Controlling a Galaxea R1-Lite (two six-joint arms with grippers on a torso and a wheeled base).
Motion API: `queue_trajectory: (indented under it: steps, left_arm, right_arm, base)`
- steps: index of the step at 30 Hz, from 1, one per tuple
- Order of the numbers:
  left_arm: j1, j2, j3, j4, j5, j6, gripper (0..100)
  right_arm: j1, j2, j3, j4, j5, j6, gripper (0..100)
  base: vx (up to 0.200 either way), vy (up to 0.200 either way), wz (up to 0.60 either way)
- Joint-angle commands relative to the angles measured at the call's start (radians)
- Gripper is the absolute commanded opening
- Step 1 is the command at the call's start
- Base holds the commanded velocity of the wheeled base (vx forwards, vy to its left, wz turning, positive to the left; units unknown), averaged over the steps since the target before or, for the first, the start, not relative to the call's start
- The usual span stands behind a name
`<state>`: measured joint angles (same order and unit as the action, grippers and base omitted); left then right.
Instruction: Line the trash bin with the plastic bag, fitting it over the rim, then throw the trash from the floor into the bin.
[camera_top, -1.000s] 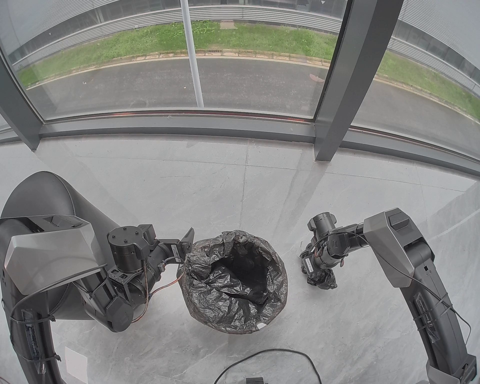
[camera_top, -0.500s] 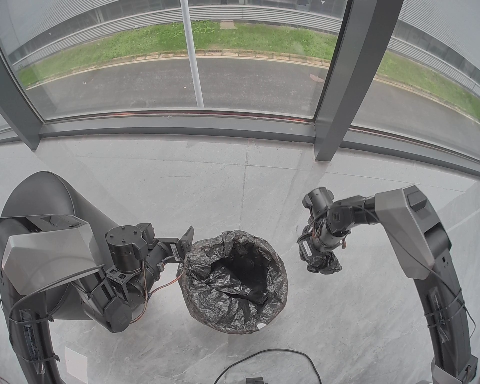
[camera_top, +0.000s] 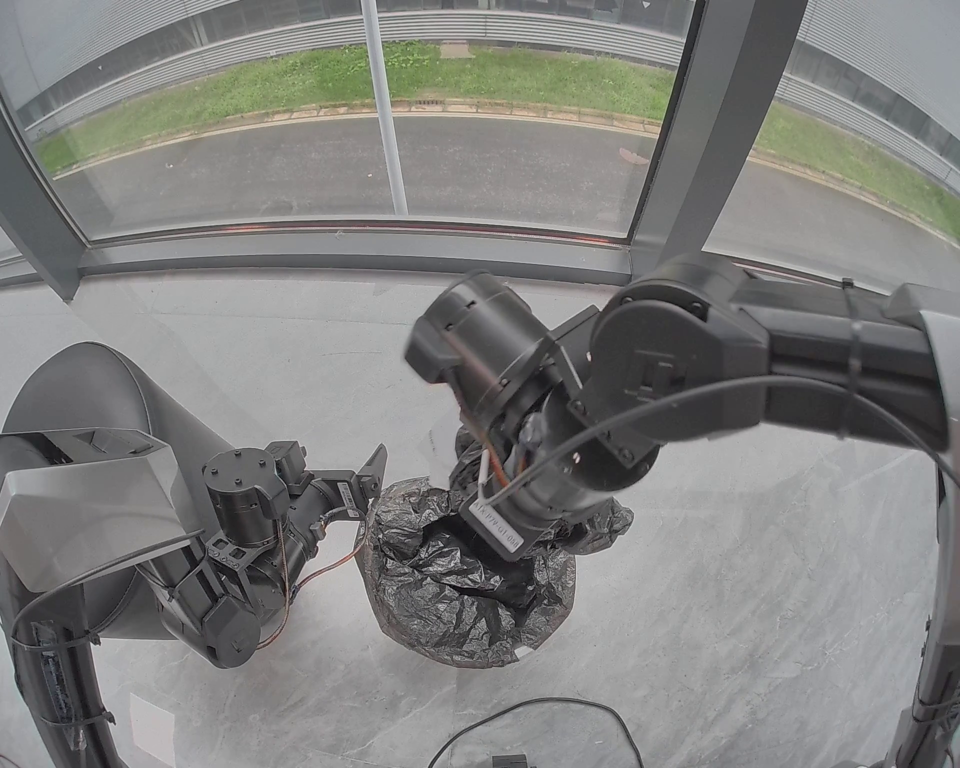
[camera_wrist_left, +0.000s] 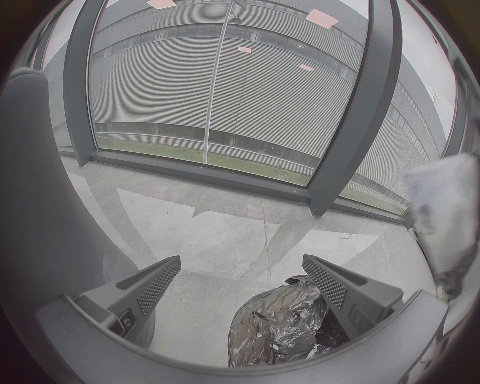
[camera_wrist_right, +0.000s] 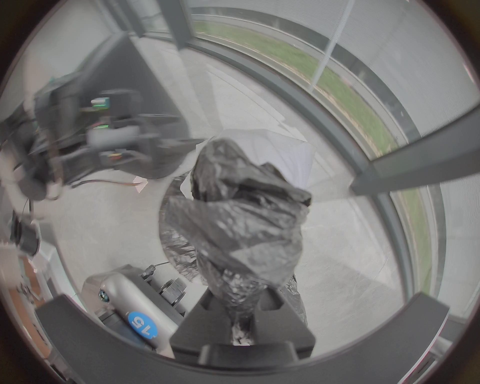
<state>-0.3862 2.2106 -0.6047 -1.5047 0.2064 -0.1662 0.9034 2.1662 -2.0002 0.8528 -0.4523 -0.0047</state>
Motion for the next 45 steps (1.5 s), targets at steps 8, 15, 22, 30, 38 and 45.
queue_trajectory:
  steps: [8, 15, 22, 30, 38, 45]
  left_arm:
    - [0.038, -0.18, 0.037, -0.002, -0.001, 0.007, 100]
    - [0.09, -0.353, 0.105, -0.002, -0.015, 0.082, 100]
    - [0.132, -0.408, 0.16, -0.002, -0.041, 0.083, 100]
    - [0.132, -0.505, 0.215, 0.003, -0.041, 0.086, 100]
    - [0.132, -0.595, 0.293, 0.054, -0.041, 0.103, 100]
    - [0.132, -0.634, 0.362, 0.061, -0.041, 0.103, 100]
  right_arm:
    - [0.014, -0.017, 0.0, 0.078, -0.048, 0.097, 0]
    - [-0.098, 0.08, 0.0, 0.092, 0.092, 0.201, 0]
    - [-0.107, 0.198, 0.0, 0.068, 0.164, 0.25, 0]
    - [-0.103, 0.239, 0.0, 0.002, 0.25, 0.336, 0]
    - [-0.1, 0.287, 0.0, -0.104, 0.236, 0.388, 0]
    - [-0.086, 0.368, 0.0, -0.199, 0.173, 0.367, 0]
  base:
    - [0.0, 0.0, 0.0]
    - [0.0, 0.0, 0.0]
    - [0.0, 0.0, 0.0]
    - [0.0, 0.0, 0.0]
    - [0.0, 0.0, 0.0]
    - [0.0, 0.0, 0.0]
